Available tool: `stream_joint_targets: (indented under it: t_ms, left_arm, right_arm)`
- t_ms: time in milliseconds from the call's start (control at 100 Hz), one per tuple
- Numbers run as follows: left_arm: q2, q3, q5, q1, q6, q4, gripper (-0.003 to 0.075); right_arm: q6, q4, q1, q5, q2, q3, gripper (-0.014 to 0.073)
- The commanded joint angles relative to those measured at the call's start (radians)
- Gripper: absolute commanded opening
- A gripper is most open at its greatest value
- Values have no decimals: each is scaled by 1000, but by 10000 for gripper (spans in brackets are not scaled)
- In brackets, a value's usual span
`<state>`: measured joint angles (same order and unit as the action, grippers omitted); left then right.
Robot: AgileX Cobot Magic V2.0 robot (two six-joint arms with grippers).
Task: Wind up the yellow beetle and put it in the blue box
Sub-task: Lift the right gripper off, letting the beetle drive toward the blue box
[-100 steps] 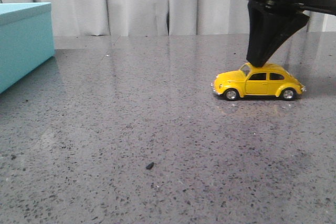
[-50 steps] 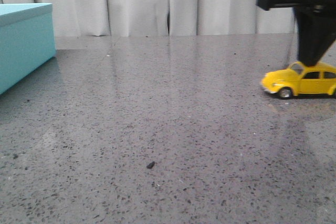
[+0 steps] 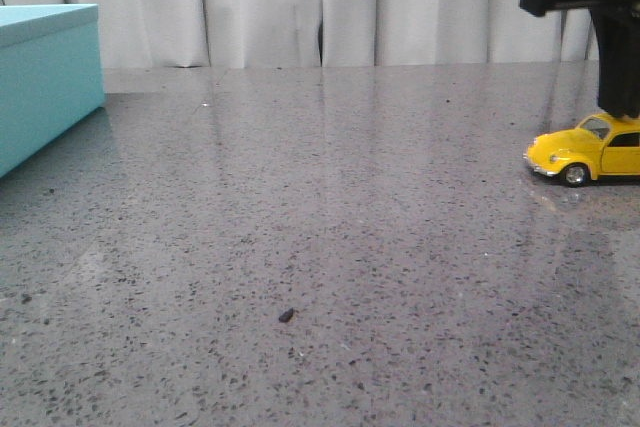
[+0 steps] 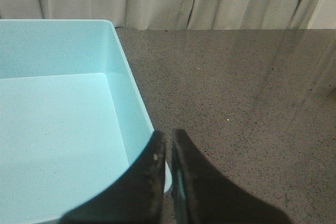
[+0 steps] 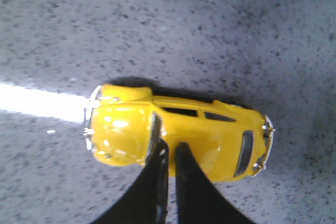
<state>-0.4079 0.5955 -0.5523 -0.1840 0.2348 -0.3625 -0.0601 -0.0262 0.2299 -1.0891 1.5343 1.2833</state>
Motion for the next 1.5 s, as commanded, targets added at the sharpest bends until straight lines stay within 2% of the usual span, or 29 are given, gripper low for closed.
stream_joint_targets:
  t_ms: [0, 150, 340, 740, 1030, 1180, 1490]
  left_arm:
    - [-5, 25, 68, -7, 2, -19, -19]
    - [-5, 25, 68, -7, 2, -19, -19]
    - [-5, 25, 68, -7, 2, -19, -19]
    - [-5, 25, 68, -7, 2, -19, -19]
    - [-5, 25, 70, -7, 2, -19, -19]
    - [-5, 25, 70, -7, 2, -19, -19]
    - [-5, 25, 87, -7, 2, -19, -19]
  right_arm:
    - [3, -13, 35, 20, -111, 35, -48]
    - [3, -13, 76, 20, -204, 32, -48]
    - [3, -18, 76, 20, -290, 12, -48]
    - [3, -56, 76, 20, -495, -205, -48]
    - [3, -84, 78, 20, -546, -214, -48]
    - [3, -88, 118, 20, -623, -235, -48]
    - [3, -130, 144, 20, -943, -529, -48]
